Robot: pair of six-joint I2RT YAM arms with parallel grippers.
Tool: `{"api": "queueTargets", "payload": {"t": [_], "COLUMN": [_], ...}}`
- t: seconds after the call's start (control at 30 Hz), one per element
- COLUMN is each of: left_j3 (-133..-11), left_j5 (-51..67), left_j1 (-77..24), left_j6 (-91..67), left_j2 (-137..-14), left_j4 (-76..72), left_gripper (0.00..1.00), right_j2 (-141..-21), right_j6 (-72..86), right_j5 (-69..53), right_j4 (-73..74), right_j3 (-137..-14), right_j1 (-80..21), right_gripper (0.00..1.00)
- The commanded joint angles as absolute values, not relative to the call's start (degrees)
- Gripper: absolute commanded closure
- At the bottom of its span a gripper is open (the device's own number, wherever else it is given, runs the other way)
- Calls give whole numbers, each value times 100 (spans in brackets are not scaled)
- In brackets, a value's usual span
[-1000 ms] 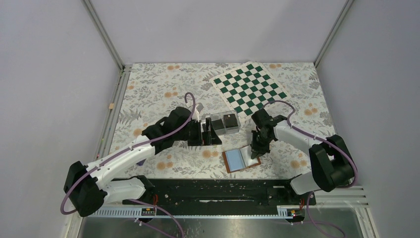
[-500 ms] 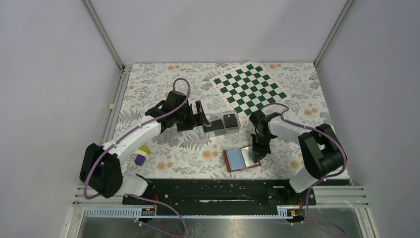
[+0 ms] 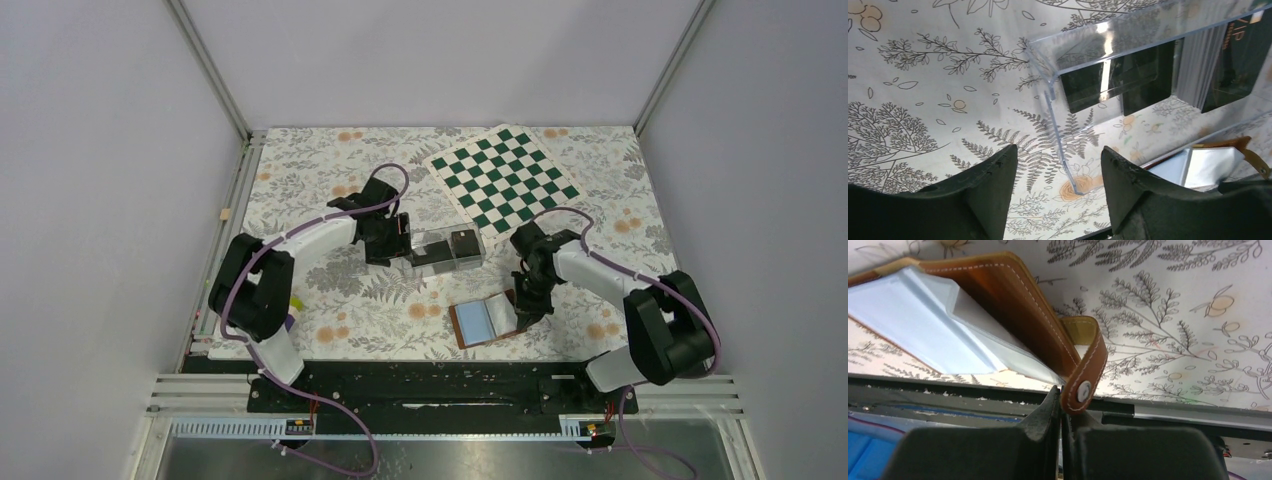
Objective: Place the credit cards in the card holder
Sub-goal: Open the card holder at the center of the board, then move the storage box to the center of the board.
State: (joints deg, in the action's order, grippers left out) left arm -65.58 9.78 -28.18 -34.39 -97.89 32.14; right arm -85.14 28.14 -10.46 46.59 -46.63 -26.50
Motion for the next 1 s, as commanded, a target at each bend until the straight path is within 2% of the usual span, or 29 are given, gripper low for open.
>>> {"api": "queueTargets", "payload": {"t": [0.0, 0.2, 0.53, 0.97], "left_j3": [-6753, -6547, -6330, -6361], "left_j5": [768, 712, 875, 1046], "left_j1": [-2819, -2829, -2830, -3637], "left_j6": [-3067, -2707, -2007, -2538], "left_j2": [-9870, -9812, -9448, -9639], "left_j4": [3295, 3380, 3660, 3530], "left_gripper": [42, 63, 87, 90], "right_j2": [-8130, -7835, -7648, -7813], "right_j6": [2807, 2658, 2451, 2307], "right_j5": [-1262, -1430, -1485, -1388], "right_j4": [4959, 5092, 5286, 5395], "right_j3": [-4653, -5115, -5952, -6245], "right_j1": [-2610, -2610, -2611, -2522], "right_gripper": [95, 90, 89, 89]}}
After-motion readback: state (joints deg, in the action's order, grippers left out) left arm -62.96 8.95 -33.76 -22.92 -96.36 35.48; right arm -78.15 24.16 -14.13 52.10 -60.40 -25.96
